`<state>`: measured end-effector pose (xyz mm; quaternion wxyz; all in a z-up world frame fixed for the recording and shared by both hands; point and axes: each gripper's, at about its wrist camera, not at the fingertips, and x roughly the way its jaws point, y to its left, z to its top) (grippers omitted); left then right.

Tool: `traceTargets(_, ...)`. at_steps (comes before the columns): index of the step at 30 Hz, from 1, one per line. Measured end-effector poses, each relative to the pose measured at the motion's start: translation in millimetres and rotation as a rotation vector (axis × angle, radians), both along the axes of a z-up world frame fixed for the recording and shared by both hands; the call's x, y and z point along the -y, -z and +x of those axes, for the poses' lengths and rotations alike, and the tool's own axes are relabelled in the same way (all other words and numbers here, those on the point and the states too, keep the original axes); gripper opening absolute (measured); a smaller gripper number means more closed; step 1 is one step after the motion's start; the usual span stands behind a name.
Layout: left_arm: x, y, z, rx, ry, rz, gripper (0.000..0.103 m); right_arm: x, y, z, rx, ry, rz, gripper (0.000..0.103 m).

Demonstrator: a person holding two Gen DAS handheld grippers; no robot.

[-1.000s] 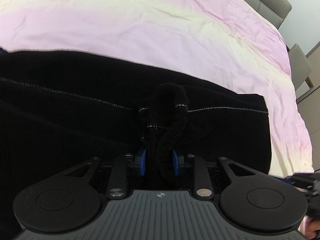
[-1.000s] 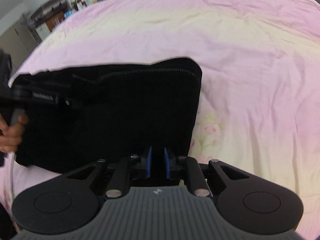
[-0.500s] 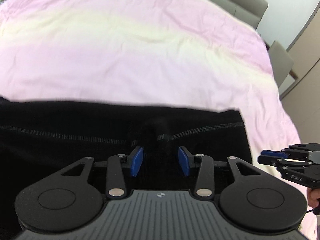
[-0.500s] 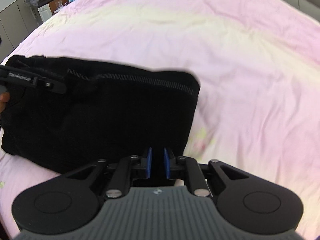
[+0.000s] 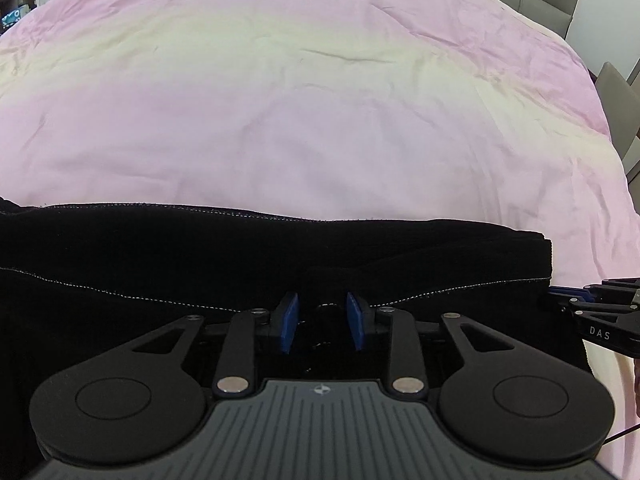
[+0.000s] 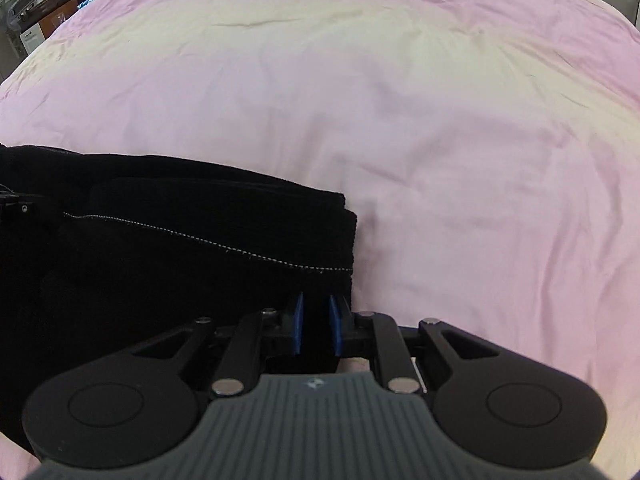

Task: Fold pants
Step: 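Press the folded trousers flat with the right gripper and release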

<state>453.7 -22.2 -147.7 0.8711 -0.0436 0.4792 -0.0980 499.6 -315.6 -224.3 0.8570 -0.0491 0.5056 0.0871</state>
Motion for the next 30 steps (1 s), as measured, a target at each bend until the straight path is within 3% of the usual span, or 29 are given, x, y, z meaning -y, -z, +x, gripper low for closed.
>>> traceTargets(3, 4, -9, -6, 0.02, 0.002, 0.028, 0.036, -2, -9, 5, -0.008, 0.008, -0.018, 0.012)
traceTargets(6, 4, -28, -31, 0.11, 0.014, 0.028, 0.036, 2, -31, -10, 0.04, 0.026, 0.012, 0.013)
traceTargets(8, 5, -41, -49, 0.15, 0.039, 0.019, 0.036, 0, -41, -32, 0.082, -0.004, 0.029, 0.026)
traceTargets(11, 13, -51, -71, 0.139, 0.081, 0.021, 0.036, -10, -53, -66, 0.099, -0.08, 0.02, 0.027)
traceTargets(15, 26, -40, -89, 0.089, 0.068, 0.133, 0.035, -22, -55, -103, 0.055, -0.147, 0.041, 0.027)
traceTargets(17, 28, -30, -89, 0.067, 0.039, 0.144, 0.035, -28, -51, -116, 0.045, -0.175, 0.018, 0.027)
traceTargets(22, 31, -9, -84, 0.016, -0.023, 0.151, 0.039, -26, -25, -115, -0.016, -0.142, 0.037, 0.027)
traceTargets(27, 20, -30, -105, 0.069, -0.042, 0.109, 0.041, -39, -34, -110, -0.034, -0.139, -0.017, 0.027)
traceTargets(30, 4, -42, -119, 0.068, -0.03, 0.135, 0.047, -49, -48, -115, -0.01, -0.165, -0.033, 0.028)
